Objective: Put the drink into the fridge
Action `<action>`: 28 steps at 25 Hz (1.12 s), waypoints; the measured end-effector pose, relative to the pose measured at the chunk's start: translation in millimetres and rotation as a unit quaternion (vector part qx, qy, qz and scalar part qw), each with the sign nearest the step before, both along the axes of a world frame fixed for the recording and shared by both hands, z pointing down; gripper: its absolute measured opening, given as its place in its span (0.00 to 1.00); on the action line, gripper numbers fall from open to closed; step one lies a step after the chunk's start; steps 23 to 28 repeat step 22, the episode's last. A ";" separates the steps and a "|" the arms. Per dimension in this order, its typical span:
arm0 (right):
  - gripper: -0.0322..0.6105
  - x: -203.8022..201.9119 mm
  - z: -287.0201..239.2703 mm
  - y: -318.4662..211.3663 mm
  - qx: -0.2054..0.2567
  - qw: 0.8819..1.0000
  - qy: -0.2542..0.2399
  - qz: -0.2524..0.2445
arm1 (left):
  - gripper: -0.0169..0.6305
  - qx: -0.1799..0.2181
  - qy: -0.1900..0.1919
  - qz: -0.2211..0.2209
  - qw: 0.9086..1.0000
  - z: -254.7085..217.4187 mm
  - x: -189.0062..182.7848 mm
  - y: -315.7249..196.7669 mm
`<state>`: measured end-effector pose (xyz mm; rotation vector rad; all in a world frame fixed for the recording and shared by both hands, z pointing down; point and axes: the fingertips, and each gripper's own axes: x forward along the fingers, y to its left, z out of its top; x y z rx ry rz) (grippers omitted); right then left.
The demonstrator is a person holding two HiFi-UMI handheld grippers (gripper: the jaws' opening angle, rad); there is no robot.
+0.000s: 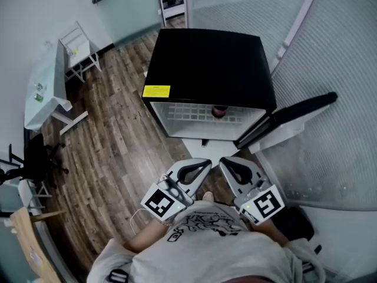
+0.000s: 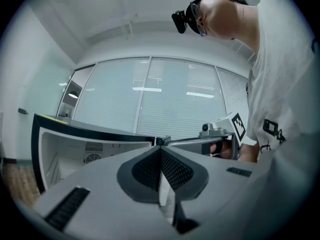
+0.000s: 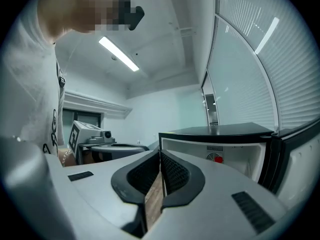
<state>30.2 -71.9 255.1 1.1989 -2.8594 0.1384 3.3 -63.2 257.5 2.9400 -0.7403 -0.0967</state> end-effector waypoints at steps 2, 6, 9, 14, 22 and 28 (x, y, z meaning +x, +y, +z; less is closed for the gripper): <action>0.11 0.6 1.3 -0.2 -0.003 1.000 0.001 0.003 | 0.03 -0.001 0.002 -0.004 1.000 -1.2 -0.9 -0.5; 0.11 0.2 1.1 -2.0 -0.001 1.000 0.004 0.003 | 0.03 0.002 0.003 -0.010 1.000 -3.1 -3.6 -6.7; 0.11 4.5 0.5 -5.1 0.003 1.000 0.006 0.006 | 0.03 0.004 0.004 -0.011 1.000 -4.6 -4.0 -10.0; 0.11 11.2 0.9 -9.0 0.004 1.000 0.010 0.015 | 0.03 0.001 0.005 -0.021 1.000 -3.7 -12.0 -18.0; 0.11 5.9 -2.4 -8.1 0.005 1.000 0.004 0.011 | 0.03 0.005 0.008 -0.015 1.000 -4.2 -11.5 -16.1; 0.11 5.9 -2.4 -8.1 0.005 1.000 0.004 0.011 | 0.03 0.005 0.008 -0.015 1.000 -4.2 -11.5 -16.1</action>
